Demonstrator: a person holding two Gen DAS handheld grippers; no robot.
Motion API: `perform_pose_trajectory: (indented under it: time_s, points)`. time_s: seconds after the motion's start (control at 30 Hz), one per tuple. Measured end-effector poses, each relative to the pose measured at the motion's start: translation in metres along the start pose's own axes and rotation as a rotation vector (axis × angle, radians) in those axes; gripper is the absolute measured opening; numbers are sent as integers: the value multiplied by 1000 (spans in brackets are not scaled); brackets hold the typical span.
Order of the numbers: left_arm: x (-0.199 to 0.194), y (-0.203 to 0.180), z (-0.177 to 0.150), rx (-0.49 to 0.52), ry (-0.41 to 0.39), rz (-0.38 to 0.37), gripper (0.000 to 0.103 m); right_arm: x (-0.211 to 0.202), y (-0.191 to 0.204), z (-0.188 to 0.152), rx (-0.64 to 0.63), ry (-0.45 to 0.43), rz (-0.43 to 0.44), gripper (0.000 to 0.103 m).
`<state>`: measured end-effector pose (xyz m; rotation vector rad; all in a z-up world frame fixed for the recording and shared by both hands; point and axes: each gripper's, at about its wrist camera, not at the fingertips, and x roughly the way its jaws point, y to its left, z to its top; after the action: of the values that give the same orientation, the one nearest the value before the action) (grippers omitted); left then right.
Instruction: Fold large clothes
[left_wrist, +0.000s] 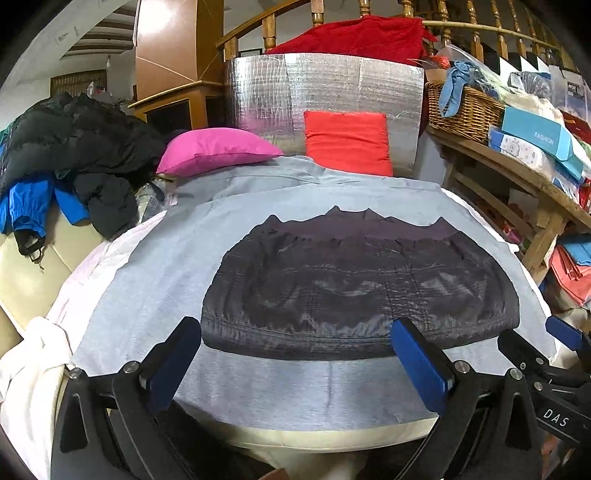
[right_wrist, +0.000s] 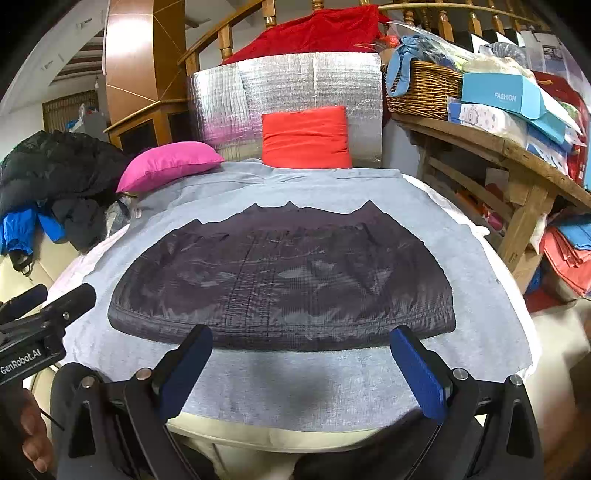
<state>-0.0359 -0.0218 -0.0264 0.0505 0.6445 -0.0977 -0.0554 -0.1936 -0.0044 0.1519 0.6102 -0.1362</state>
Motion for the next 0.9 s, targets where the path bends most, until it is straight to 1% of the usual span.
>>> perform_pose_trajectory:
  time_s: [0.2,0.33,0.57,0.77,0.9]
  points:
    - [-2,-1,1,-4,-3,9,102,-2,3,1,-8,-5,-1,99]
    - [-4,-1,0,2,-9,29,102,-4,6,2,-15,-11,-2,99]
    - [-4,-2,0,2,-8,23,102,-6,7,2,-16,-14,-2,99]
    - [-3,1,-1,-10,-1,-22,102,-7,7,2,-17,-14,-5,99]
    - [-7,0,-2,-4,-16,-22,102,-7,7,2,-19,-10,-5,99]
